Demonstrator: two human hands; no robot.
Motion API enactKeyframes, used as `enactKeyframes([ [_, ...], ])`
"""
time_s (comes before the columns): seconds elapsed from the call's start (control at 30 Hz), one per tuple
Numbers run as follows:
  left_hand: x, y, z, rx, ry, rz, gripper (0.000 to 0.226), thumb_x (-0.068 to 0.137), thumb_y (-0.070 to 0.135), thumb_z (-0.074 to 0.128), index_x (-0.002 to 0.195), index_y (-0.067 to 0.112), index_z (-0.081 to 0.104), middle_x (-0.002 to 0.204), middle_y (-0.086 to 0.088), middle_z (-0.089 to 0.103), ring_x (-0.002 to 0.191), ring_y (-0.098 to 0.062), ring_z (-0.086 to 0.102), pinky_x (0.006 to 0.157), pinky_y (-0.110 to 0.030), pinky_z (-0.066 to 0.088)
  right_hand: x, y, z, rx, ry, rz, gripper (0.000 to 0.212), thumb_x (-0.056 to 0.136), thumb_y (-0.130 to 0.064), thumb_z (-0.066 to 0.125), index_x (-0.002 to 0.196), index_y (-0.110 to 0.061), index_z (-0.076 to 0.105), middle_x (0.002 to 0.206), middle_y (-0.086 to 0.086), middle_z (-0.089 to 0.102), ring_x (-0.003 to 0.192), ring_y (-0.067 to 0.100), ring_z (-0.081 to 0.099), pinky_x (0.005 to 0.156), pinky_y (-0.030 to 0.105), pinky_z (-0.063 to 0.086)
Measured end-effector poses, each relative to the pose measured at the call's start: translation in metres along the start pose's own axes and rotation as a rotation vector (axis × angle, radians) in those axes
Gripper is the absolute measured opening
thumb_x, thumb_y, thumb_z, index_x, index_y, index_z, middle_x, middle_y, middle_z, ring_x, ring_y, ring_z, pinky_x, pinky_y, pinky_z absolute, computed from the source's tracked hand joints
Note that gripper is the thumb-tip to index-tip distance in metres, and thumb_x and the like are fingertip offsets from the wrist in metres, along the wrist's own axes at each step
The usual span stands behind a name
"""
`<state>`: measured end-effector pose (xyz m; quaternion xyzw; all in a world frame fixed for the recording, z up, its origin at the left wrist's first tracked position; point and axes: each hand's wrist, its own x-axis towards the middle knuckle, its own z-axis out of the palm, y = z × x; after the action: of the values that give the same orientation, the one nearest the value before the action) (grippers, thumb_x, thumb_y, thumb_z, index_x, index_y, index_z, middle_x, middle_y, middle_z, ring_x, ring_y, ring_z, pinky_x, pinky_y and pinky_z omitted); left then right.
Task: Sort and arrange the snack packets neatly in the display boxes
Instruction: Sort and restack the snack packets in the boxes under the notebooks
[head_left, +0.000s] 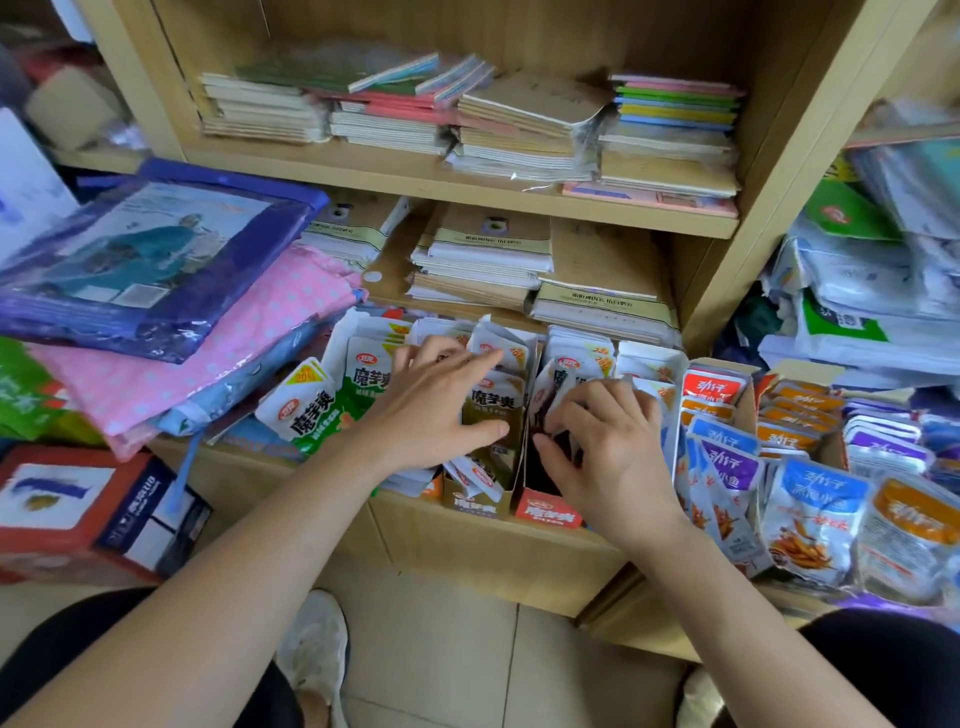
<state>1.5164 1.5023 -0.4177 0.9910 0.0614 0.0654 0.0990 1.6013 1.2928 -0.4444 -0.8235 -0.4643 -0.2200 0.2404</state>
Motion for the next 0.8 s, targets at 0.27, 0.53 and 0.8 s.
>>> enactKeyframes([
  [0.27,-0.008,-0.023,0.000,-0.263,0.286,0.083,0.022,0.085,0.049,0.057,0.075,0.037,0.073,0.089,0.017,0.071,0.100,-0.006,0.057,0.098,-0.043,0.036,-0.001,0.009,-0.007,0.115,0.046,0.082,0.017,0.081,-0.021,0.080,0.093,-0.017,0.070,0.103,-0.003,0.063,0.099,0.021,0.056,0.084,0.034,0.032],
  [0.53,0.019,-0.010,0.006,-0.074,0.222,0.068,0.048,0.091,0.051,0.044,0.134,0.037,0.060,0.135,0.016,0.057,0.130,-0.017,0.035,0.092,-0.039,0.022,-0.001,0.021,-0.003,0.070,-0.147,0.136,0.060,0.085,-0.046,0.068,0.141,-0.027,0.055,0.144,-0.008,0.053,0.133,0.019,0.043,0.103,0.039,0.027],
  [0.8,0.019,0.020,0.008,-0.136,0.161,0.159,0.056,0.091,0.061,0.044,0.141,0.038,0.054,0.141,0.019,0.051,0.130,-0.010,0.036,0.097,-0.039,0.026,-0.008,0.028,-0.022,0.238,-0.065,0.044,0.026,0.078,-0.053,0.072,0.095,-0.033,0.074,0.102,-0.016,0.066,0.103,0.012,0.055,0.088,0.039,0.037],
])
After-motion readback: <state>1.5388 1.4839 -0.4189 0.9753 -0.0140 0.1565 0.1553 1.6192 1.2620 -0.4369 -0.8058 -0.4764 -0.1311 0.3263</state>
